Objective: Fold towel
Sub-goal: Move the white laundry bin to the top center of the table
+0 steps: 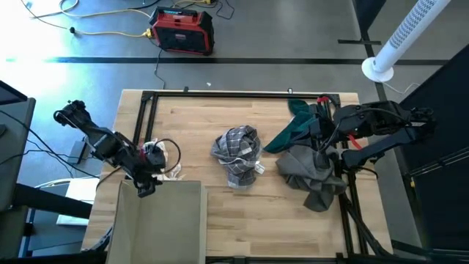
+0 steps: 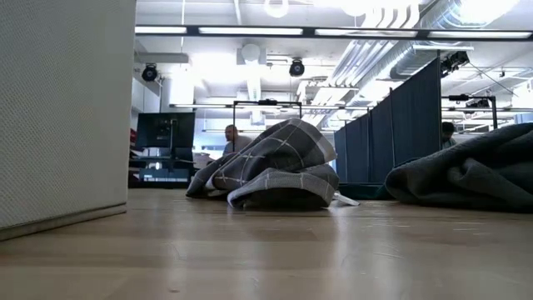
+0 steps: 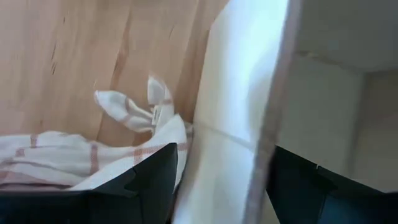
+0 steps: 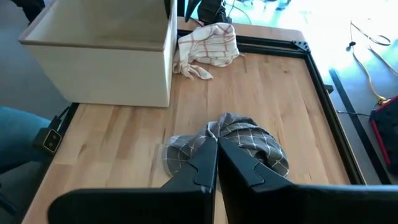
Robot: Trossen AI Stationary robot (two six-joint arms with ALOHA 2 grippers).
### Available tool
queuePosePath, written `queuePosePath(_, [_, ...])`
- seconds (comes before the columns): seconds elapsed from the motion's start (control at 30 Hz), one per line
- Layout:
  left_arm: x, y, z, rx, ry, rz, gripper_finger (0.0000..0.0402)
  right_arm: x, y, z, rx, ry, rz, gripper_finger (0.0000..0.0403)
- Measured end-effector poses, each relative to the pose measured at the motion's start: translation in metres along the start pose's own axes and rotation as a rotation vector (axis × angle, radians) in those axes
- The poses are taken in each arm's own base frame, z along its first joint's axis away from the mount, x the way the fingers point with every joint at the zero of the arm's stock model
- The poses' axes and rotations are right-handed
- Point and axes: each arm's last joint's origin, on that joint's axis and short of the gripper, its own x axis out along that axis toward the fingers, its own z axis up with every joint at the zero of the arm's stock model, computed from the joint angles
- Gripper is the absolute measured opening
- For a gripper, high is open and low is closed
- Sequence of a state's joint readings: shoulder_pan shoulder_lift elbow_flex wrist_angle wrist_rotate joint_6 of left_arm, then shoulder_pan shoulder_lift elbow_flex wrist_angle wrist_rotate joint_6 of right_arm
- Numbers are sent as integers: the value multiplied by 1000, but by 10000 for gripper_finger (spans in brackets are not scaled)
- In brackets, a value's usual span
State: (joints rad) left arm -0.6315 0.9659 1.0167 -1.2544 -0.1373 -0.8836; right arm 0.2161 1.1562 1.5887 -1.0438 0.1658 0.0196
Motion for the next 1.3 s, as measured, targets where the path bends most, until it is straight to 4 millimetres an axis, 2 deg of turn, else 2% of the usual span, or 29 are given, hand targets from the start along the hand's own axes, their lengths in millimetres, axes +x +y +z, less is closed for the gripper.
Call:
queuePosePath(0.4, [46, -6, -2, 6, 138, 173, 145, 0, 0, -4, -7, 36, -2, 0])
queuePosePath(0.43, [48, -6, -2, 5, 144, 181, 129, 0, 0, -4, -8, 38, -2, 0])
queuePosePath(0.53, [48, -5, 0, -1, 142, 184, 35, 0, 0, -4, -9, 45, -2, 0])
queuePosePath(0.6, [45, -4, 3, -5, 120, 197, 12, 0, 0, -5, -10, 52, -2, 0])
queuePosePath(0.73, [29, -4, 17, 32, 20, 231, 10, 0, 0, -7, -13, 67, -2, 0])
queuePosePath(0.93, [0, 10, 36, 137, -65, 393, 3, 0, 0, -9, -23, 87, -2, 0])
queuePosePath(1.07, [-18, 24, 52, 189, -129, 477, 2, 0, 0, -9, -46, 95, -1, 0])
queuePosePath(1.3, [-37, 57, 73, 248, -79, 553, 1, -1, 0, -11, -66, 117, 0, 0])
